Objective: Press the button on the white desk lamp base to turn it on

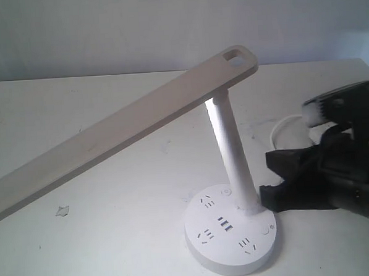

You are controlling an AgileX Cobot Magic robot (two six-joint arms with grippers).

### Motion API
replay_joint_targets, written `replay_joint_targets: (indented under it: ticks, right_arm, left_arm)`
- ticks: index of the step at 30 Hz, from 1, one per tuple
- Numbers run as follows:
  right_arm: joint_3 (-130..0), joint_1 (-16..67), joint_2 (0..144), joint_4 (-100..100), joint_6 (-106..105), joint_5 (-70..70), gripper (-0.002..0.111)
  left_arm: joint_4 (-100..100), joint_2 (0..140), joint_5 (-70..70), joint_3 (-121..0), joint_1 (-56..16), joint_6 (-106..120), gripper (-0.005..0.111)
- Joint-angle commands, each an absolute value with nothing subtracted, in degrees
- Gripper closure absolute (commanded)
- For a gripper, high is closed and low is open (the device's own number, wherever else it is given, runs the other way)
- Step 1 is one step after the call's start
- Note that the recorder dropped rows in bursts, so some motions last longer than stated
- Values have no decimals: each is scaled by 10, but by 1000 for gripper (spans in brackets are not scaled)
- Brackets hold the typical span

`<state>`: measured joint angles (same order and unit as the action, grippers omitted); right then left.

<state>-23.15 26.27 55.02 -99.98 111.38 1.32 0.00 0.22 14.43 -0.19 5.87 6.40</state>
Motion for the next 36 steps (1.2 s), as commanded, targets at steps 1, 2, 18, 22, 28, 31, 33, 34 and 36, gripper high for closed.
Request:
replay_joint_targets:
  ticks: [1,2,18,22,28,31,33,34,36]
  right_arm:
    - [-197,262,464,-999,1091,78,108]
    - [-189,262,447,-999,1085,88,108]
    - [-158,262,186,-999,1082,53,108]
    - [-158,262,165,-999,1082,53,108]
    - [-158,262,164,-999,1082,53,108]
    - [-158,262,164,-999,1082,53,108]
    - [-158,262,161,-999,1082,52,108]
    - [-158,262,159,-999,1082,52,108]
    - [-158,243,155,-999,1082,44,108]
  left_arm:
    - [-3,0,145,0,54,63,107]
    - [-3,0,145,0,54,63,107]
    - [-3,0,145,0,54,63,107]
    - [-3,0,145,0,54,63,107]
    - [-3,0,145,0,54,63,107]
    - [-3,0,145,0,54,63,107]
    - [-3,0,145,0,54,63,107]
    - [-3,0,145,0,54,63,107]
    - [-3,0,145,0,54,63,107]
